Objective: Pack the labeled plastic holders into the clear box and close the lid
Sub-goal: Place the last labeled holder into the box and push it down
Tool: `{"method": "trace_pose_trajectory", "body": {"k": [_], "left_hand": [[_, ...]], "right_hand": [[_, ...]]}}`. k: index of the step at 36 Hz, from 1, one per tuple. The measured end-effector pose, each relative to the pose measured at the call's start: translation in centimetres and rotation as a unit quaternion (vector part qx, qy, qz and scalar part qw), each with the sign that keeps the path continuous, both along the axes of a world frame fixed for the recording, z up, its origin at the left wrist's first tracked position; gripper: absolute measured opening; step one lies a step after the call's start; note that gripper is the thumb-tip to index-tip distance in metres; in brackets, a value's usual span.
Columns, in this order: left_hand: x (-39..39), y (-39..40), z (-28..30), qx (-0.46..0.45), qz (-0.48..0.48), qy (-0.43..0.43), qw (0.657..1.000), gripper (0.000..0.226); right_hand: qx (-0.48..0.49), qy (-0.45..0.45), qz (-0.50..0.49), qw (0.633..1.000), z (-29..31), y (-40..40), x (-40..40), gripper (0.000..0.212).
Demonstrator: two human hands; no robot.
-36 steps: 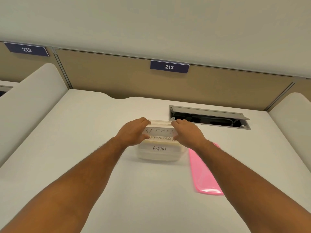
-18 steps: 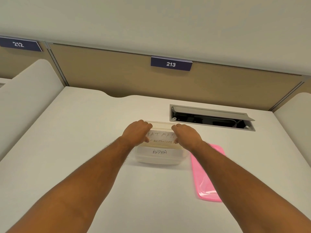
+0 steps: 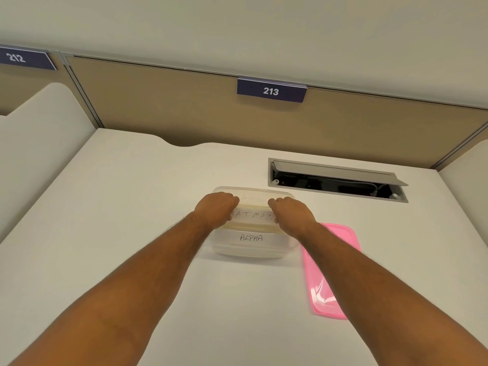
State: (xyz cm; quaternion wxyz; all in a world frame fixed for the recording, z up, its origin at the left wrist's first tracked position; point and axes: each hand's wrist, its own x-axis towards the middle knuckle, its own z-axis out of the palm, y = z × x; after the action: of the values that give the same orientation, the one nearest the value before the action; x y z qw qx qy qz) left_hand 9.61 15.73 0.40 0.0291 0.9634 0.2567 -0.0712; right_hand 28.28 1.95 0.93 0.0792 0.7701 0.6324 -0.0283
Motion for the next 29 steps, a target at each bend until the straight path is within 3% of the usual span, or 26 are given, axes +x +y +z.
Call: {"method": "trace_pose_trajectory", "body": {"k": [9, 21, 25, 29], "left_hand": [[0.4, -0.2, -0.5, 0.026, -0.001, 0.013, 1.0, 0.015], [0.1, -0.7, -0.7, 0.038, -0.003, -0.001, 0.999, 0.023], [0.0, -1.1, -0.8, 0.053, -0.003, -0.056, 0.997, 0.022], [-0.3, -2.0, -0.8, 0.067, 0.025, -0.174, 0.982, 0.034]], "right_hand": [[0.008, -0.043, 0.026, 0.999, -0.7, -0.1, -0.2, 0.027], [0.041, -0.017, 0.024, 0.999, -0.7, -0.7, -0.6, 0.03], [0.087, -0.022, 0.024, 0.996, -0.9, -1.2, -0.5, 0.024], [0.144, -0.013, -0.008, 0.989, -1.4, -2.0, -0.5, 0.029]]}}
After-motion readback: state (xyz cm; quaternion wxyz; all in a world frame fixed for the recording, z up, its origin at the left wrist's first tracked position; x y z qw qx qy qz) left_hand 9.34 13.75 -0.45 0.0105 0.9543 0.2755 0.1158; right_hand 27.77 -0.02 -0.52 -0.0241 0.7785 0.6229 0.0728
